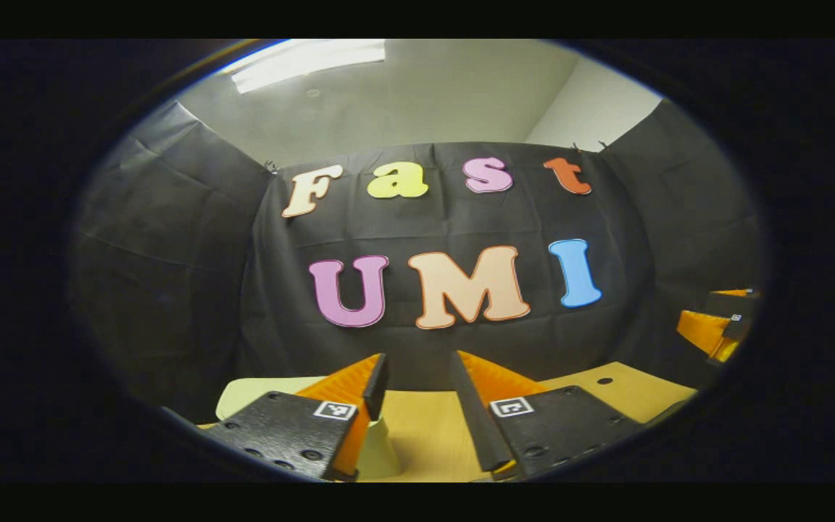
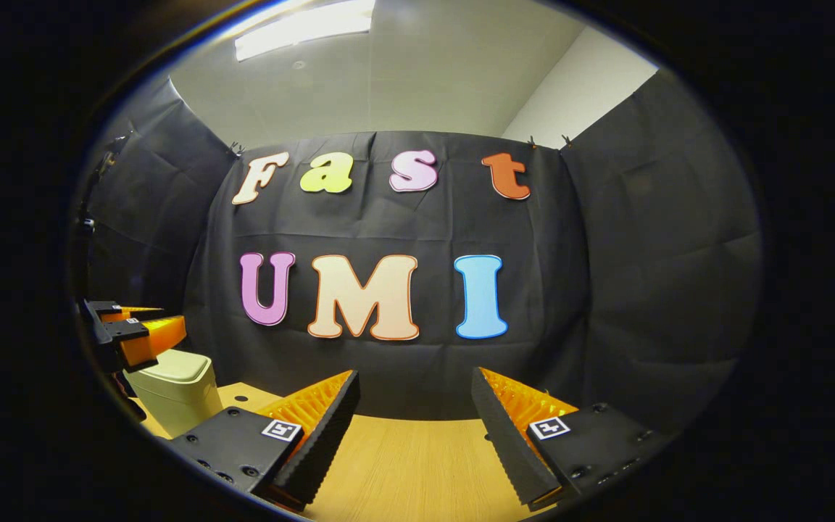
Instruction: Press the lid of the desktop garbage bin to open it, pick up the crumpled paper on the desktop and throw it into the bin, then pick up the pop can on the desktop and drop it into the bin, and finally close the garbage bin lid.
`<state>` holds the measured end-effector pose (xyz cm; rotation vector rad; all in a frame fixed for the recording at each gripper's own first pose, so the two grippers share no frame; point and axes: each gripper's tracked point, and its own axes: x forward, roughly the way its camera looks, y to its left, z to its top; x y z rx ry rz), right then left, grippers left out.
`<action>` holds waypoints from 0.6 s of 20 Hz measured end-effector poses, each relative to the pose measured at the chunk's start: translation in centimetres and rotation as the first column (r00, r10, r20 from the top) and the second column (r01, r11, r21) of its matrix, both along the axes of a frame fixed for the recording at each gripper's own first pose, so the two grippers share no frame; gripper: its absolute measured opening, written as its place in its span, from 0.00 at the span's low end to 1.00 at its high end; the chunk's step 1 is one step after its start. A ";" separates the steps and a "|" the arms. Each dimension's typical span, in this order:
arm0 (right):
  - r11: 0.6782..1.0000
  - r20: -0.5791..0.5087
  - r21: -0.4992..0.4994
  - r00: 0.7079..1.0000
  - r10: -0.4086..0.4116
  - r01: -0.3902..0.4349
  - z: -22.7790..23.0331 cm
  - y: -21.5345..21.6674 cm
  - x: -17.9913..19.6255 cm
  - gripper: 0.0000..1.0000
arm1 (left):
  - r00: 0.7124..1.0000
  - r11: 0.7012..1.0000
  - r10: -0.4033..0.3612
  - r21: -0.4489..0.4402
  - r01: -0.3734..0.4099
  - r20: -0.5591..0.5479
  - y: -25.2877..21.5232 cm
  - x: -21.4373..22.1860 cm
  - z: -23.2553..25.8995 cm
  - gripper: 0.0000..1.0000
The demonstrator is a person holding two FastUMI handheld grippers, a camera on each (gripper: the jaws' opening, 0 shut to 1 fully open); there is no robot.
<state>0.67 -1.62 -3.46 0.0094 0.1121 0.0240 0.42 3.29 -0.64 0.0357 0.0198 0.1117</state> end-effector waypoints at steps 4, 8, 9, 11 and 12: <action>1.000 0.005 -0.008 1.000 0.005 -0.005 -0.1 0.5 0.1 0.98 | 0.999 0.999 0.046 0.017 -0.046 -0.012 1.6 0.0 -0.5 0.17; 1.000 0.006 -0.005 1.000 0.011 -0.011 -0.3 1.4 0.3 0.98 | 0.993 0.993 0.114 -0.011 -0.114 -0.044 4.2 -0.2 -1.9 0.00; 1.000 0.003 -0.006 1.000 0.014 -0.014 -0.3 1.7 0.5 0.98 | 0.991 0.993 0.120 -0.013 -0.121 -0.060 4.8 -0.3 -2.5 0.00; 1.000 -0.003 -0.008 1.000 0.020 -0.020 -0.7 2.4 0.6 0.98 | 0.988 0.990 0.137 -0.006 -0.138 -0.078 5.9 -0.5 -3.3 0.00; 1.000 -0.007 -0.009 1.000 0.023 -0.023 -1.0 2.8 0.6 0.98 | 0.985 0.989 0.147 -0.004 -0.148 -0.085 6.6 -0.5 -3.6 0.00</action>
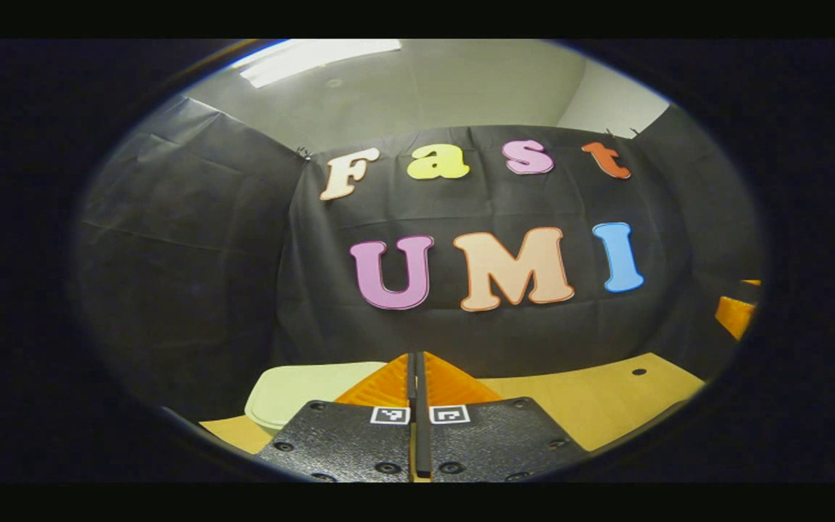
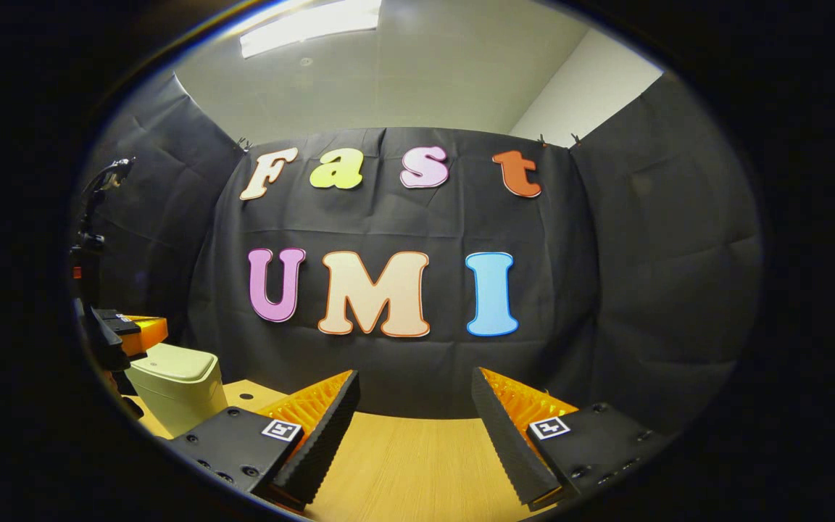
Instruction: Press the lid of the desktop garbage bin to open it, pick up the crumpled paper on the desktop and throw it into the bin, then pick up the pop can on the desktop and drop it into the bin, and finally close the garbage bin lid.
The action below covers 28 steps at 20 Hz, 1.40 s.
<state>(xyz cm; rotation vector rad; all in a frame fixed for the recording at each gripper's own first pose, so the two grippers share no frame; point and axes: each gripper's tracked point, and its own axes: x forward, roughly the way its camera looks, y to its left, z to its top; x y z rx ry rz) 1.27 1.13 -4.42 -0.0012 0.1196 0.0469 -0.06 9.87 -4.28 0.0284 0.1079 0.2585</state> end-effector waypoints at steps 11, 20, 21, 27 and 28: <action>0.998 -0.057 -0.024 0.997 0.052 -0.053 -1.7 4.3 0.7 0.98 | 0.984 0.995 0.102 -0.007 -0.104 -0.148 5.6 -1.2 -7.2 0.00; 0.995 -0.076 -0.028 0.992 0.096 -0.098 -1.6 6.4 0.5 0.98 | 0.983 0.985 0.127 -0.102 -0.141 -0.133 6.5 -1.8 -9.0 0.00; 0.994 -0.078 -0.030 0.992 0.100 -0.103 -1.5 6.5 0.5 0.98 | 0.984 0.985 0.123 -0.101 -0.136 -0.127 6.4 -1.8 -8.9 0.00; 0.994 -0.113 -0.011 0.988 0.105 -0.107 -2.5 5.4 0.0 0.98 | 0.995 0.996 0.029 -0.081 -0.037 -0.099 4.6 -0.7 -7.8 0.03; 0.994 -0.125 -0.005 0.986 0.108 -0.110 -3.1 5.2 -0.2 0.98 | 0.995 0.997 0.017 -0.076 -0.025 -0.099 4.4 -0.5 -7.5 0.00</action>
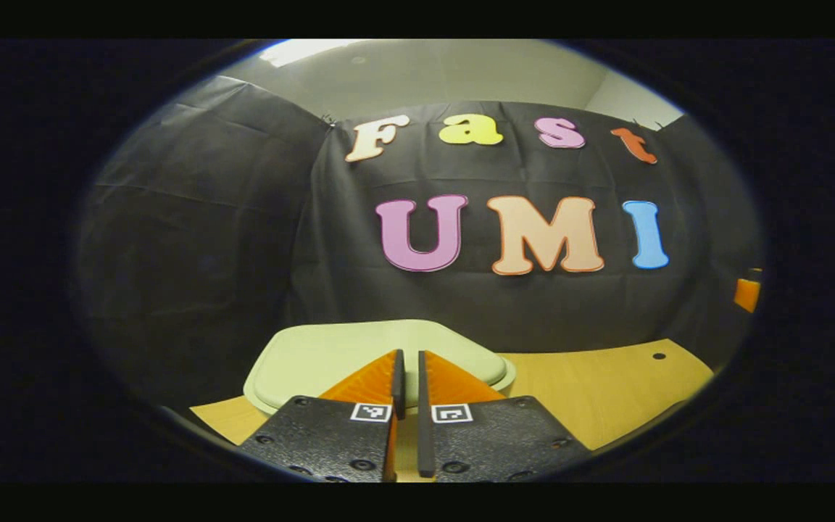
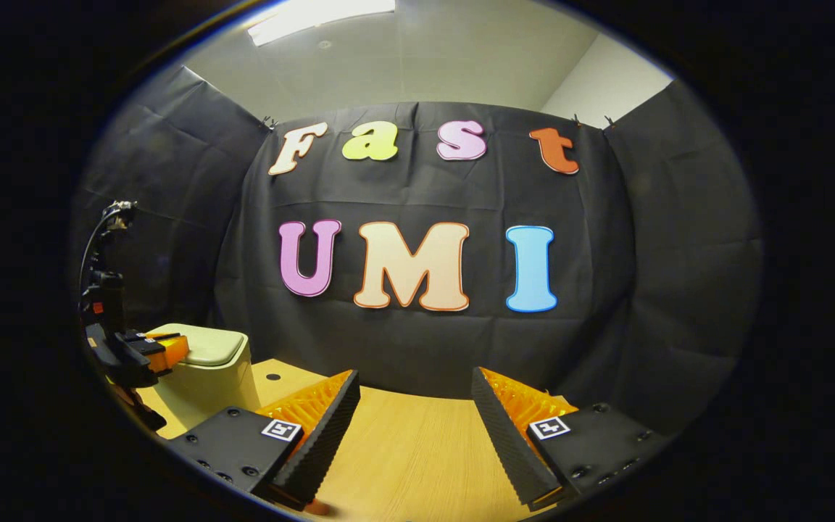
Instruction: Press the lid of the desktop garbage bin to open it, pick up the crumpled paper on the desktop and throw it into the bin, then pick up the pop can on the desktop and drop it into the bin, and finally close the garbage bin lid.
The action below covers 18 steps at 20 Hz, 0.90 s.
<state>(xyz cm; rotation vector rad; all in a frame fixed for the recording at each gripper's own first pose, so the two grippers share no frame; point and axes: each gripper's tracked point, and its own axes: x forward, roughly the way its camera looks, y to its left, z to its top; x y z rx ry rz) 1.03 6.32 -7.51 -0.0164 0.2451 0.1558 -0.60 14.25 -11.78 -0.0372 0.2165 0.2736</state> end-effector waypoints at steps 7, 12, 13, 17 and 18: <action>0.995 -0.142 -0.050 0.987 0.075 -0.083 -6.3 -0.6 -1.7 0.98 | 0.989 0.995 -0.078 0.068 0.070 0.124 -3.4 -0.3 5.4 0.87; 0.988 -0.303 -0.060 0.946 0.116 -0.141 -14.1 -1.3 -3.3 0.98 | 0.983 0.993 -0.097 0.087 0.085 0.153 -5.0 -1.4 7.5 0.92; 0.988 -0.349 -0.051 0.929 0.120 -0.146 -15.8 -1.5 -3.8 0.98 | 0.983 0.992 -0.102 0.096 0.088 0.156 -5.3 -1.7 7.9 0.96; 0.983 -0.547 -0.053 0.828 0.119 -0.176 -23.7 -2.4 -6.7 0.98 | 0.982 0.991 -0.095 0.105 0.079 0.161 -5.7 -2.8 8.5 0.96; 0.978 -0.582 -0.075 0.805 0.117 -0.196 -25.2 -2.9 -7.5 0.99 | 0.983 0.991 -0.094 0.106 0.077 0.159 -5.8 -3.0 8.5 0.96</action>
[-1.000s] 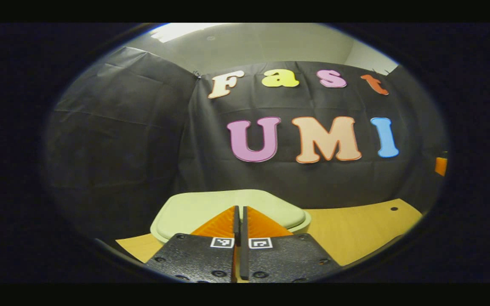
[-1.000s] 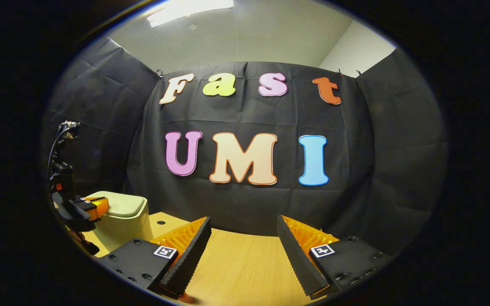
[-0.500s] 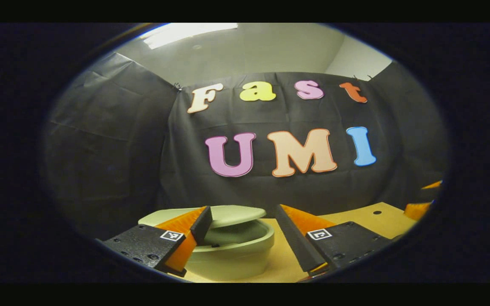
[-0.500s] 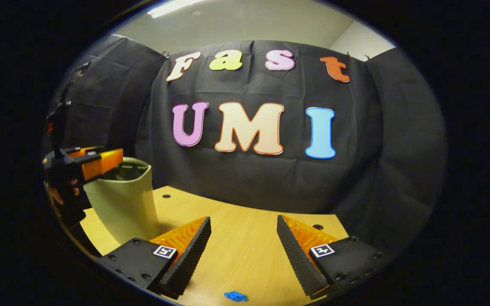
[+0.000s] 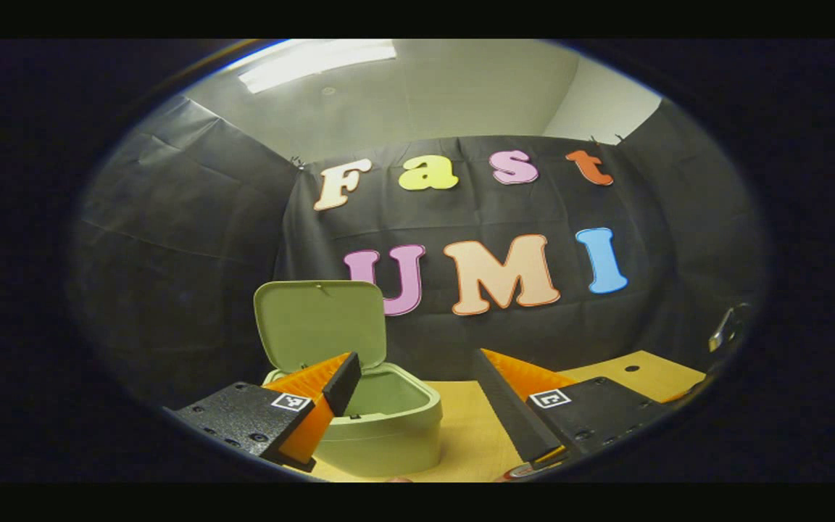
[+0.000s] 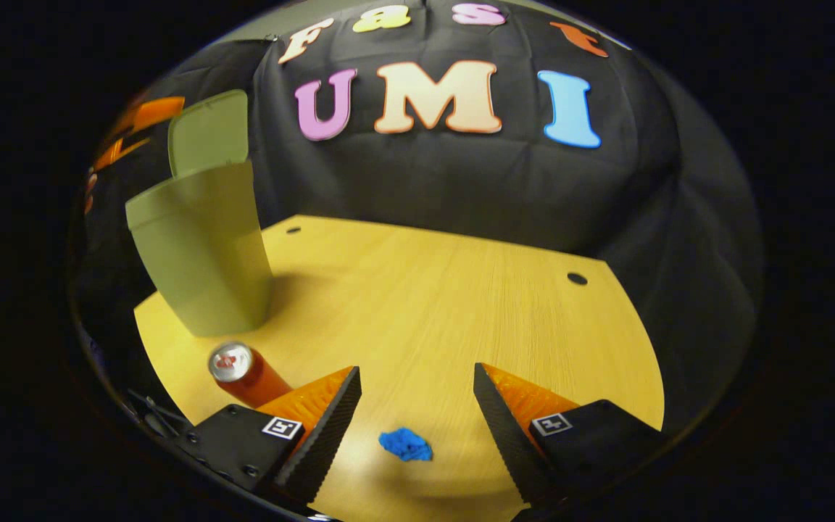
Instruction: Press the lid of the desktop garbage bin to open it, pick up the crumpled paper on the desktop and throw it into the bin, then pick up the pop can on the desktop and drop it into the bin, and finally close the garbage bin lid.
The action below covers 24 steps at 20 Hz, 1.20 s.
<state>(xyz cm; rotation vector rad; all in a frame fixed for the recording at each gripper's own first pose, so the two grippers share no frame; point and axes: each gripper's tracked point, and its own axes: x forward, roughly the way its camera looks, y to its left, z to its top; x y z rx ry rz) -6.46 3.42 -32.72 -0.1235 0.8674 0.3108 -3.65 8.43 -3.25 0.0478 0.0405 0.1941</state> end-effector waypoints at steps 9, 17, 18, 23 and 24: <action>0.997 -0.254 -0.020 0.965 0.068 -0.076 -7.3 0.3 -4.6 0.75 | 0.999 0.999 0.032 0.021 -0.032 -0.032 0.9 -0.5 -0.6 0.96; 0.996 -0.179 0.080 0.984 -0.014 0.029 -4.2 1.3 -0.9 0.17 | 0.998 0.999 0.045 0.024 -0.045 -0.034 2.7 -1.0 -0.7 0.96; 0.995 -0.135 0.094 0.991 -0.003 0.016 -2.6 2.0 0.3 0.17 | 0.998 0.999 0.049 0.026 -0.048 -0.033 3.1 -1.1 -0.7 0.96; 0.983 0.096 0.173 0.994 0.043 -0.059 5.4 7.4 5.8 0.17 | 0.998 0.998 0.062 0.026 -0.061 -0.031 4.9 -2.4 -0.7 0.96; 0.979 0.144 0.190 0.988 0.047 -0.074 6.9 8.6 6.8 0.17 | 0.998 0.998 0.061 0.026 -0.061 -0.033 5.4 -2.6 -0.8 0.96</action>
